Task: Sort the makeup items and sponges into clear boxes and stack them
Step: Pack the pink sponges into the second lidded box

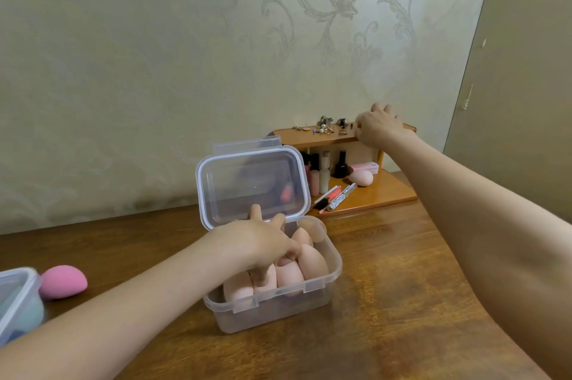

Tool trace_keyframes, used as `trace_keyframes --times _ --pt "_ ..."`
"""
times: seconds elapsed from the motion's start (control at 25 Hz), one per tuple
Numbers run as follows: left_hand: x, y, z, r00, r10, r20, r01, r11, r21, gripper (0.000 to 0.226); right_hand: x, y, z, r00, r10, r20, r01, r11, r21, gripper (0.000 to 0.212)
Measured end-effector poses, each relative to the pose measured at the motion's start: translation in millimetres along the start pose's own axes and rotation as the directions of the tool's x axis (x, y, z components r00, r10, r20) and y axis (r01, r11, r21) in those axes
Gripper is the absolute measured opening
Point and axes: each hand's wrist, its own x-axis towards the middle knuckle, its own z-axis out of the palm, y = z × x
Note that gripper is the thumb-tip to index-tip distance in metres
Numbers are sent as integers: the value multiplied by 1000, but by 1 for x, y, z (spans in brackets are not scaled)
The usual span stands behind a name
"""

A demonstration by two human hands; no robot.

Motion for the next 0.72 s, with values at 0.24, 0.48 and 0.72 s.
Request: trace_keyframes --times 0.24,0.48,0.72 --pt "-7 5 3 999 1 -38 0 999 37 55 -64 -23 -49 971 21 -238 153 711 686 36" --pt "-30 -12 23 957 17 -289 -51 993 -109 38 -169 -54 -42 551 -749 368 -110 371 922 36" --pt "-41 -31 36 913 4 -408 -228 835 -502 38 -188 -86 -2 374 -754 541 -287 460 840 34"
